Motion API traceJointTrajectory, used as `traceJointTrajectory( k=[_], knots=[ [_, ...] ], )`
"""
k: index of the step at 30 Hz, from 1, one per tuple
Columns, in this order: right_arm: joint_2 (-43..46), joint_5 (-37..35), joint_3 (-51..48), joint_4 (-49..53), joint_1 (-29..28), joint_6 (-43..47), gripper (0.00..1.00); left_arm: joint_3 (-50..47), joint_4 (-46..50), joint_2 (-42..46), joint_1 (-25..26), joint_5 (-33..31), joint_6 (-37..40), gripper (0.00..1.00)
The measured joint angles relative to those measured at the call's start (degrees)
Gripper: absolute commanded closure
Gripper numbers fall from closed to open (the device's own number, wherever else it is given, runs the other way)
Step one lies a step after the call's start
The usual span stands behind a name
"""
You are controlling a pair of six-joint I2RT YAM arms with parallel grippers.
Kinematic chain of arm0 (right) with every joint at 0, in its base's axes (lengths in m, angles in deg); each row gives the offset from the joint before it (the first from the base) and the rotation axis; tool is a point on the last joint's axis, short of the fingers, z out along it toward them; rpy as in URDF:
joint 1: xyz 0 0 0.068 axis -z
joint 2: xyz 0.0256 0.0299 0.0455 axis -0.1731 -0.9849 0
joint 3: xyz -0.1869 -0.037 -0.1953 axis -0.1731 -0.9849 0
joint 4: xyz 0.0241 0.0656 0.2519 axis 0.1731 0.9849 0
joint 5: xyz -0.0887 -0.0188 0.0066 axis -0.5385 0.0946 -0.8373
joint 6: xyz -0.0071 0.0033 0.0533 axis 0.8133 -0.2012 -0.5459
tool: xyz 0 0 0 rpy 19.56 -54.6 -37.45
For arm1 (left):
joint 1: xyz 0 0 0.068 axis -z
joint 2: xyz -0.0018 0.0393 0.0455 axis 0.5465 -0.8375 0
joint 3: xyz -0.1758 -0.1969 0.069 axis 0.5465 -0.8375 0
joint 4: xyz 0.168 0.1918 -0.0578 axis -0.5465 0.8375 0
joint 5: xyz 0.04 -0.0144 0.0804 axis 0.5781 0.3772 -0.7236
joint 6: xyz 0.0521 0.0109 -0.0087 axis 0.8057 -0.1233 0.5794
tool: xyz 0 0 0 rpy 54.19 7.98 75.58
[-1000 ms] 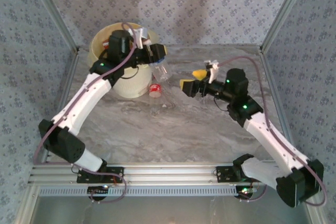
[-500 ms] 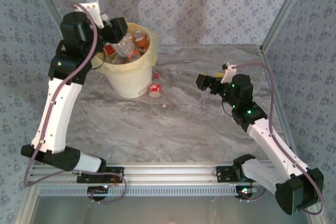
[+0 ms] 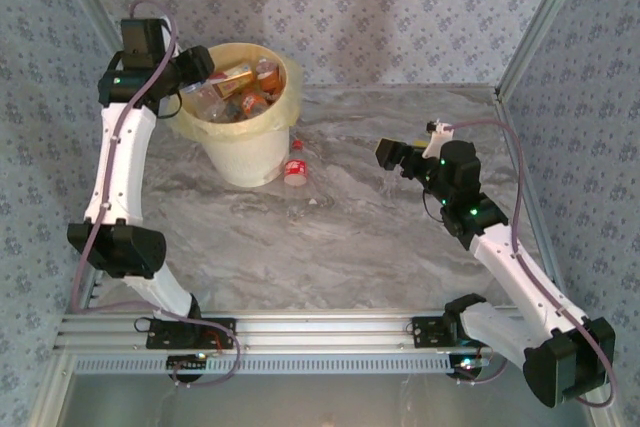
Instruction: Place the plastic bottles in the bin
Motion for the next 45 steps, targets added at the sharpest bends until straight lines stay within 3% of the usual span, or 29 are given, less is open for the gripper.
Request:
traceJointTrajectory(
  k=[3,6,12,19,22,29,35,38,45],
  knots=[
    [0.0,0.0,0.0,0.6,0.0,-0.2,0.0,0.6,2.3,-1.3,-0.1,0.8,-1.2,0.14],
    [0.0,0.0,0.0,1.2,0.0,-0.3,0.0,2.4,5.6,-2.6,-0.8,0.9,-1.8,0.04],
    [0.0,-0.3,0.0,2.2,0.0,-0.3,0.0,7.8,7.8,-2.8,-1.3,0.9,-1.9,0.02],
    [-0.4,-0.5,-0.1,2.3,0.1,-0.3,0.0,3.7,6.3,2.1,1.2,2.0,-1.7,0.02],
    [-1.2,-1.0,-0.1,2.3,0.1,-0.8,0.0,-1.2,4.4,5.8,6.3,-0.5,-0.8,0.02],
    [-2.6,-2.9,-0.5,2.2,0.8,-2.9,0.0,-18.6,-4.3,15.9,26.2,-10.7,1.4,0.02],
    [-2.8,-4.3,-1.3,2.2,1.7,-4.6,0.0,-30.9,-8.4,17.9,35.6,-19.4,-4.6,0.02],
    [-2.8,-4.3,-1.4,2.2,2.0,-5.0,0.0,-34.6,-8.9,15.9,39.0,-21.4,-8.2,0.02],
    [-2.8,-3.8,-1.4,2.2,2.2,-5.5,0.0,-39.6,-10.4,9.5,39.1,-20.5,-14.6,0.02]
  ],
)
